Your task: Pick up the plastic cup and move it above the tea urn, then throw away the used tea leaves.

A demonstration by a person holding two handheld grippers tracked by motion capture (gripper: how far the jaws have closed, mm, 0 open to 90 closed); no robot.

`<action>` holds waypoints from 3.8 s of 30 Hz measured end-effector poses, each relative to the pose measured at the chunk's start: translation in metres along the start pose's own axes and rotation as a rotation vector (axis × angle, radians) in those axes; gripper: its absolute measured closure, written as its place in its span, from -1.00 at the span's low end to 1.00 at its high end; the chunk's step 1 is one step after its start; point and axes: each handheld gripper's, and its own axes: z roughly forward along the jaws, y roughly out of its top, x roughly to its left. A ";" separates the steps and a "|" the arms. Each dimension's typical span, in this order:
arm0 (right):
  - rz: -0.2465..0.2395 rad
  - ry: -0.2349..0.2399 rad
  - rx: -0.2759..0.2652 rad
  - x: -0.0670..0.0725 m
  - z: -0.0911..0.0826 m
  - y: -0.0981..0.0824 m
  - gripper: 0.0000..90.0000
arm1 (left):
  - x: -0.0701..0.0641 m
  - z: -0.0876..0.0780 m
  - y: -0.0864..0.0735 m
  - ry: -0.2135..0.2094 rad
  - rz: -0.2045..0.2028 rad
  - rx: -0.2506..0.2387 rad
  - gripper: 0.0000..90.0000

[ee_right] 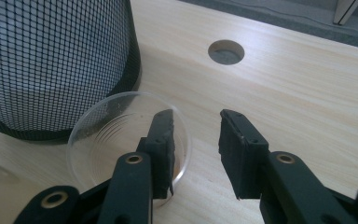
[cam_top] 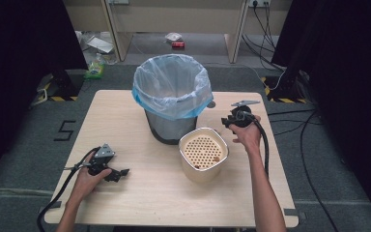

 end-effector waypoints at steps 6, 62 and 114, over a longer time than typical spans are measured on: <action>-0.005 0.001 0.076 0.000 0.016 -0.004 0.50 | 0.000 0.000 0.000 0.000 0.000 0.000 -1.00; -0.320 -0.091 -0.325 0.044 -0.107 0.001 0.93 | 0.000 0.000 0.000 0.000 0.000 0.000 -1.00; -1.262 -0.735 -0.728 0.127 -0.079 -0.072 0.95 | 0.000 0.000 0.000 0.001 0.000 -0.001 -1.00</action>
